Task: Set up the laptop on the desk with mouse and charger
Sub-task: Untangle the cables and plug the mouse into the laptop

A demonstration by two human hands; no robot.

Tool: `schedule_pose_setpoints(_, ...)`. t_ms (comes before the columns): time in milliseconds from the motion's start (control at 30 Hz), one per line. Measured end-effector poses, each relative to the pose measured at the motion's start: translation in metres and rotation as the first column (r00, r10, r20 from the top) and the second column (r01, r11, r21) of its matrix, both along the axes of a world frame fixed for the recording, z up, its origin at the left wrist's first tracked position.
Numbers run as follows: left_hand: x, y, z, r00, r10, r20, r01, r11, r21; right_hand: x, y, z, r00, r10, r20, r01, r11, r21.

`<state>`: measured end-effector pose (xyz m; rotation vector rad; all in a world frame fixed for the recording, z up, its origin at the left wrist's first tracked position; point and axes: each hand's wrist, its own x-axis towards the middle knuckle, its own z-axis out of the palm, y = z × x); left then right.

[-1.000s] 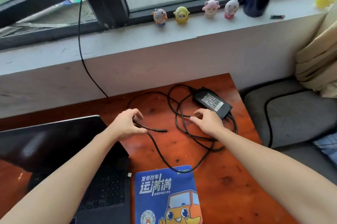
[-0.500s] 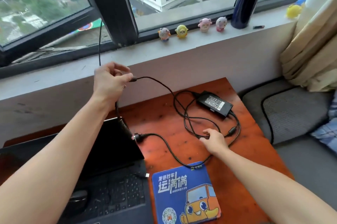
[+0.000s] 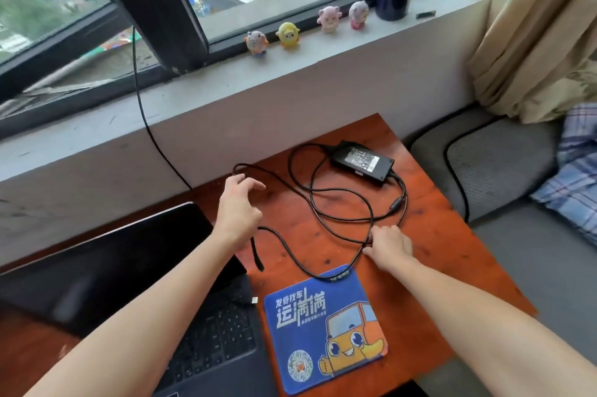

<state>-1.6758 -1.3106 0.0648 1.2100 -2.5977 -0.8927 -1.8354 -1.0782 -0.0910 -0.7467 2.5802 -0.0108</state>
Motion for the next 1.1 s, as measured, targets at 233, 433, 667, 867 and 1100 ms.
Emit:
schedule_pose_setpoints(233,-0.002,0.026,-0.047,0.969,-0.182,0.167,0.185,0.983,-0.001,-0.014,-0.008,0.012,0.962,0.003,0.274,0.071,0.963,-0.260)
schedule_pose_setpoints(433,0.002,0.028,-0.077,0.942,-0.168,0.291,0.170,0.985,0.019,-0.057,-0.024,0.067,0.843,0.050,0.536,0.342,0.719,-0.605)
schedule_pose_setpoints(667,-0.043,0.028,-0.070,0.965,-0.154,0.211,0.144,0.988,0.061,-0.089,-0.015,0.116,0.698,0.267,0.664,0.165,0.843,-0.512)
schedule_pose_setpoints(867,-0.082,0.058,-0.082,0.816,-0.449,0.363,0.422,0.893,0.155,-0.086,-0.003,0.103,0.548,0.314,0.775,0.183,0.859,-0.477)
schedule_pose_setpoints(1100,-0.080,0.057,-0.097,0.894,-0.292,0.341,0.083,0.853,0.515,-0.090,0.026,0.087,0.442,0.297,0.846,0.082,0.926,-0.368)
